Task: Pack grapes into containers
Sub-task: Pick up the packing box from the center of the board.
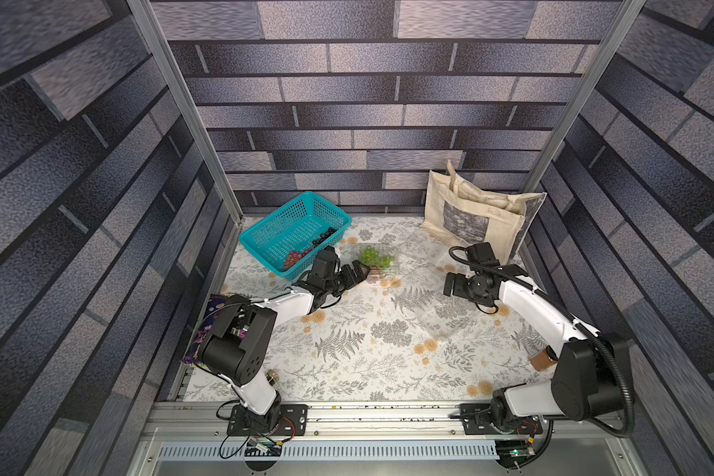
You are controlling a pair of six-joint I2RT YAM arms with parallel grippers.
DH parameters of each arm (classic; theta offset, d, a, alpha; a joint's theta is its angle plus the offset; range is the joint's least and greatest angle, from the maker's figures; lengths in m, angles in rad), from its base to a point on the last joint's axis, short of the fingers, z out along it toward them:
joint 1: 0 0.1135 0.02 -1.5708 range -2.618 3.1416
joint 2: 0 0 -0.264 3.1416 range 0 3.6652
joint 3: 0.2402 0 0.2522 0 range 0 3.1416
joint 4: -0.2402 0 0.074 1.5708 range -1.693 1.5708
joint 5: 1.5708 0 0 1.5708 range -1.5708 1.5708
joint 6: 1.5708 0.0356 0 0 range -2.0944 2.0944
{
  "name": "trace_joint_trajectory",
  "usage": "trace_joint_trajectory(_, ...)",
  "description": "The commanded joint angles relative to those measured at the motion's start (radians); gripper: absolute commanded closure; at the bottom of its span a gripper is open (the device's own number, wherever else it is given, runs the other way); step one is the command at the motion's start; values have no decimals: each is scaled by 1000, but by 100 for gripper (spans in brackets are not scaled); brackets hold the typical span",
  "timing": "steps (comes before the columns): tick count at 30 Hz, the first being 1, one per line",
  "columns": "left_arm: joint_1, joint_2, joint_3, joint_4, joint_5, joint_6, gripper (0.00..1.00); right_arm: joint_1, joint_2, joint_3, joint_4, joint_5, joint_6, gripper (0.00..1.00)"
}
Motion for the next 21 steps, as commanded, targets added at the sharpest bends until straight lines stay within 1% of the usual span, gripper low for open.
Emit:
trace_joint_trajectory(1, 3, -50, -24, -18, 28, 31, 0, -5, 10, -31, 4, 53, -40, 1)
trace_joint_trajectory(3, 3, -60, -32, -18, 30, 29, 0, -7, 28, -39, 21, 66, -60, 2)
trace_joint_trajectory(6, 3, -77, -40, -20, 35, 23, 0, -8, 64, -41, 49, 30, -87, 7)
trace_joint_trajectory(8, 3, -86, -48, -24, 35, 21, 0, -8, 89, -38, 58, 18, -89, 10)
trace_joint_trajectory(15, 2, -105, -75, -19, 32, 13, 0, -8, 140, -47, 105, -7, -95, 18)
trace_joint_trajectory(21, -2, -96, -74, -9, 33, 2, 0, -8, 109, -80, 111, -54, -75, 26)
